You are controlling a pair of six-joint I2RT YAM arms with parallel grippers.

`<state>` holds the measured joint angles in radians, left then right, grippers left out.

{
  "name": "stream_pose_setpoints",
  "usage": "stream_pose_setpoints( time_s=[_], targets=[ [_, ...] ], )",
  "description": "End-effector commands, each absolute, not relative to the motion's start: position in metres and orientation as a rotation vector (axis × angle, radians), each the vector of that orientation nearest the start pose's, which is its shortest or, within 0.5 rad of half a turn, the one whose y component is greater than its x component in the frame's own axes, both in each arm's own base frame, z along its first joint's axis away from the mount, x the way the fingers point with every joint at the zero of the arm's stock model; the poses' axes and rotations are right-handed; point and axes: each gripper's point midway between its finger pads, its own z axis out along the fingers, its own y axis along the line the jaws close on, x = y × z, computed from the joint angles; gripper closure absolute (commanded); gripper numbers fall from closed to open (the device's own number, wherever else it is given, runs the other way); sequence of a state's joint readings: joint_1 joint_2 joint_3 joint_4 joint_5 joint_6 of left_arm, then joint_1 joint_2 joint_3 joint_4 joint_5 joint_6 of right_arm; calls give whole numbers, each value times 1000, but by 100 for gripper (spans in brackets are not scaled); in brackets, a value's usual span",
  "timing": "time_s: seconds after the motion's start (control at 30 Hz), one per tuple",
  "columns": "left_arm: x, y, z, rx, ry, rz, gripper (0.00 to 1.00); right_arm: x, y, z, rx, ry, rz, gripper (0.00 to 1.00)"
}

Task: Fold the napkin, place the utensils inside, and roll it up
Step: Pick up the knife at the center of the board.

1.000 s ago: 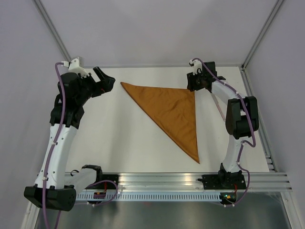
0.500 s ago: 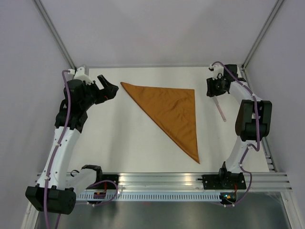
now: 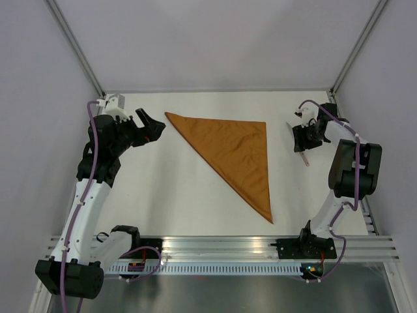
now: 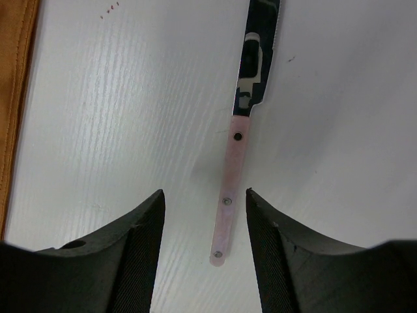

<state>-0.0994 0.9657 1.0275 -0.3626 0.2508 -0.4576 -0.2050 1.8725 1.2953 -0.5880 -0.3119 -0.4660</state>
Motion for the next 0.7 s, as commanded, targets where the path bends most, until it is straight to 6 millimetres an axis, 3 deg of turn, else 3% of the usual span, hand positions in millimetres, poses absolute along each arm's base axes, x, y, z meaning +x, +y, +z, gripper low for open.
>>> stream_pose_setpoints(
  time_s=[0.0, 0.37, 0.47, 0.57, 0.6, 0.67],
  targets=[
    [319, -101, 310, -142, 1861, -669, 0, 396, -53, 35, -429, 2630, 170, 42],
    [319, -100, 309, -136, 1863, -665, 0, 392, -55, 3, -439, 2693, 115, 55],
    [319, -100, 307, -137, 1872, -663, 0, 389, -56, -4, -439, 2715, 111, 64],
    [318, -100, 307, -136, 1873, -662, 0, 383, -56, -10, -441, 2747, 120, 78],
    [318, -100, 308, -133, 1871, -660, 0, 382, -55, -10, -434, 2751, 123, 88],
    [319, -101, 308, -128, 1875, -662, 0, 378, -54, -9, -426, 2758, 132, 94]
  ],
)
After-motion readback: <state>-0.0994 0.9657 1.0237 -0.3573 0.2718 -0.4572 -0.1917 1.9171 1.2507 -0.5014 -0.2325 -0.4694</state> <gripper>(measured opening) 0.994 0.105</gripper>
